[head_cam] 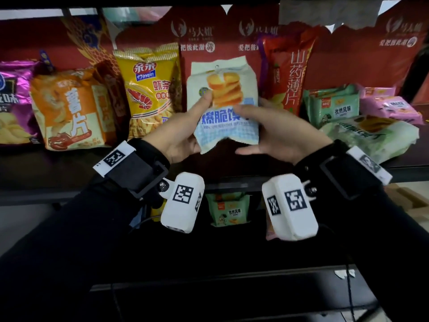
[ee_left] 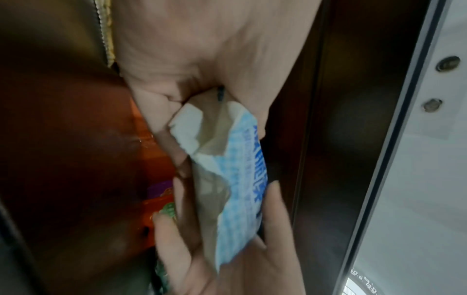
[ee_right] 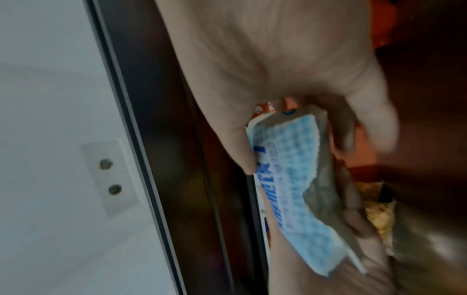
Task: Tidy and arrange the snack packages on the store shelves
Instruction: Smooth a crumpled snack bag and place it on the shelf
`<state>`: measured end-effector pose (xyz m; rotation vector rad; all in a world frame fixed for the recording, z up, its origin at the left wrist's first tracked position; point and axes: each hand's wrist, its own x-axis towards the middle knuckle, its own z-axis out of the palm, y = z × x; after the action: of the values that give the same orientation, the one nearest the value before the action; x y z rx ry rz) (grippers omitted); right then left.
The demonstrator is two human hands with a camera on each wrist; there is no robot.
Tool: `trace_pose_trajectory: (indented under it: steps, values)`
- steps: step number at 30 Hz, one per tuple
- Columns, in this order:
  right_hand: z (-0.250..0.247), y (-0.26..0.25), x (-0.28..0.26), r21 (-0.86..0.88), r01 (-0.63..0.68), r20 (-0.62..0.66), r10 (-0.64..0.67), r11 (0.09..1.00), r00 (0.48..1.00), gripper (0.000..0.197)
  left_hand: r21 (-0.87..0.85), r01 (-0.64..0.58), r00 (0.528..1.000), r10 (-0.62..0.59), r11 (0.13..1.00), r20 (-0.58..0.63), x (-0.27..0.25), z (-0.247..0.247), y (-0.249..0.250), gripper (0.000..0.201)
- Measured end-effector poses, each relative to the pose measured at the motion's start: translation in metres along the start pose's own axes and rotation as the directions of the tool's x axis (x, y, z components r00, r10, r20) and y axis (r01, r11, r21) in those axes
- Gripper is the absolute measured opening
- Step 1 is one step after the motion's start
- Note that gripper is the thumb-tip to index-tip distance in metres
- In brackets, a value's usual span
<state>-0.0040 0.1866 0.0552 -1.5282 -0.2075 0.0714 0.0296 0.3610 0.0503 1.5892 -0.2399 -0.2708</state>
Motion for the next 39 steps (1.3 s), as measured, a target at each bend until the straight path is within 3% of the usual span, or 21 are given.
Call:
trace_pose_trajectory:
  steps: [3,5,7,9,10,12,14,16,18,20,22,24,27,31,34,39]
  values:
    - [-0.003,0.005,-0.004,-0.008,-0.033,-0.013,0.033,0.999,0.999,0.032,0.079,0.028,0.991,-0.038,0.997,0.132,-0.002,-0.009,0.001,0.068]
    - [-0.008,0.002,-0.005,0.132,-0.081,-0.05,0.088,0.988,0.995,0.028,0.185,-0.059,0.988,0.031,0.981,0.151,-0.002,-0.019,0.001,0.07]
    - [-0.014,-0.002,-0.005,0.346,-0.117,-0.002,0.125,0.931,0.992,0.034,0.341,-0.243,0.961,0.178,0.908,0.21,-0.005,-0.027,-0.001,0.098]
    - [-0.019,-0.008,-0.007,0.507,-0.147,0.093,0.115,0.85,0.989,0.05,0.518,-0.405,0.912,0.294,0.753,0.286,-0.005,-0.027,-0.001,0.133]
    - [-0.021,-0.01,-0.008,0.559,-0.168,0.151,0.099,0.812,0.984,0.057,0.554,-0.461,0.887,0.358,0.693,0.291,-0.005,-0.025,0.0,0.132]
    - [-0.024,-0.013,-0.01,0.562,-0.195,0.259,0.053,0.804,0.965,0.073,0.486,-0.544,0.832,0.516,0.684,0.204,-0.004,-0.02,0.005,0.103]
    - [-0.026,-0.014,-0.01,0.366,-0.155,0.283,0.049,0.918,0.958,0.086,0.416,-0.565,0.801,0.594,0.713,0.07,-0.003,-0.019,0.012,0.071]
    - [-0.026,-0.012,-0.011,0.106,-0.098,0.195,0.076,0.99,0.978,0.091,0.392,-0.524,0.814,0.58,0.757,-0.031,-0.001,-0.02,0.017,0.059]
    - [-0.019,-0.007,-0.012,-0.096,-0.026,0.096,0.035,0.995,0.995,0.074,0.249,-0.465,0.861,0.5,0.85,-0.1,0.001,-0.017,0.018,0.057]
    - [-0.009,-0.001,-0.009,-0.167,0.074,0.027,-0.07,0.983,0.997,0.053,0.076,-0.371,0.927,0.374,0.926,-0.027,0.0,-0.009,0.014,0.06]
    - [-0.003,0.004,-0.005,-0.107,0.165,-0.021,-0.169,0.98,0.985,0.052,0.014,-0.293,0.952,0.29,0.956,0.101,-0.003,-0.002,0.01,0.056]
    - [-0.004,0.005,-0.002,-0.06,0.216,-0.046,-0.218,0.975,0.975,0.055,0.001,-0.298,0.947,0.296,0.955,0.125,-0.007,0.002,0.012,0.051]
    - [-0.009,0.004,0.0,-0.046,0.216,-0.005,-0.217,0.975,0.976,0.054,-0.041,-0.32,0.947,0.32,0.946,-0.015,-0.007,0.004,0.02,0.063]
    - [0.0,0.005,0.001,0.049,0.231,0.028,-0.232,0.972,0.972,0.045,-0.223,-0.311,0.95,0.303,0.924,-0.07,-0.001,0.011,0.021,0.045]
    - [0.007,0.008,0.002,0.067,0.262,-0.007,-0.262,0.963,0.965,0.037,-0.328,-0.264,0.964,0.241,0.907,-0.109,0.004,0.016,0.02,0.045]
    - [0.003,0.008,0.003,0.08,0.243,-0.109,-0.234,0.967,0.966,0.03,-0.333,-0.081,0.992,0.109,0.939,0.066,0.003,0.017,0.021,0.046]
